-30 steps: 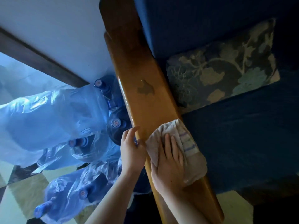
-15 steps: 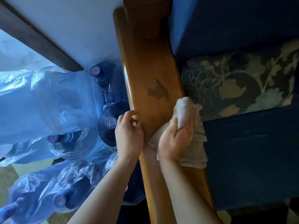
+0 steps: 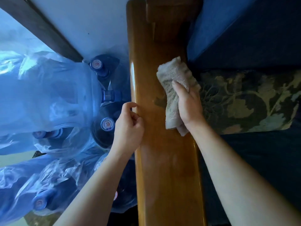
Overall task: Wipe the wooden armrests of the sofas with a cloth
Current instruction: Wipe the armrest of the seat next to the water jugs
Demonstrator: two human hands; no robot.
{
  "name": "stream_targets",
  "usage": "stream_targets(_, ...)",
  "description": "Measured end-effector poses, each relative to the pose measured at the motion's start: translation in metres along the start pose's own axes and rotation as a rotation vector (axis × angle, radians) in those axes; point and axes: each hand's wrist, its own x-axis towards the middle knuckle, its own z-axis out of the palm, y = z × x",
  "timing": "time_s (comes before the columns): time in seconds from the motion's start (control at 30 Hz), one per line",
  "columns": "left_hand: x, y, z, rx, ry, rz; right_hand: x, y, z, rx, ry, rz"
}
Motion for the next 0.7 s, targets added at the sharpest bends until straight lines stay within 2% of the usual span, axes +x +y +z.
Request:
stream_targets(0.07, 0.001, -0.003, -0.006, -0.114, -0.036, -0.057, 0.012, -0.008, 0.008, -0.001, -0.135, -0.004)
stream_targets(0.17, -0.005, -0.010, -0.015, -0.365, -0.060, -0.166, 0.022, -0.021, 0.016, -0.073, -0.257, -0.021)
stream_targets(0.23, -0.018, -0.013, -0.020, -0.451, -0.080, -0.198, 0.023, -0.028, 0.015, -0.100, -0.322, 0.000)
stream_targets(0.33, -0.042, -0.022, -0.021, -0.511, -0.071, -0.213, 0.017, -0.032, 0.011, -0.254, -0.394, 0.007)
stream_targets(0.43, -0.062, -0.035, -0.023, -0.527, -0.059, -0.222, 0.003, -0.030, 0.011, -0.397, -0.374, 0.010)
stream_targets(0.7, -0.112, -0.062, -0.035, -0.463, -0.084, -0.152, -0.089, 0.016, -0.009, -0.347, -0.406, 0.053)
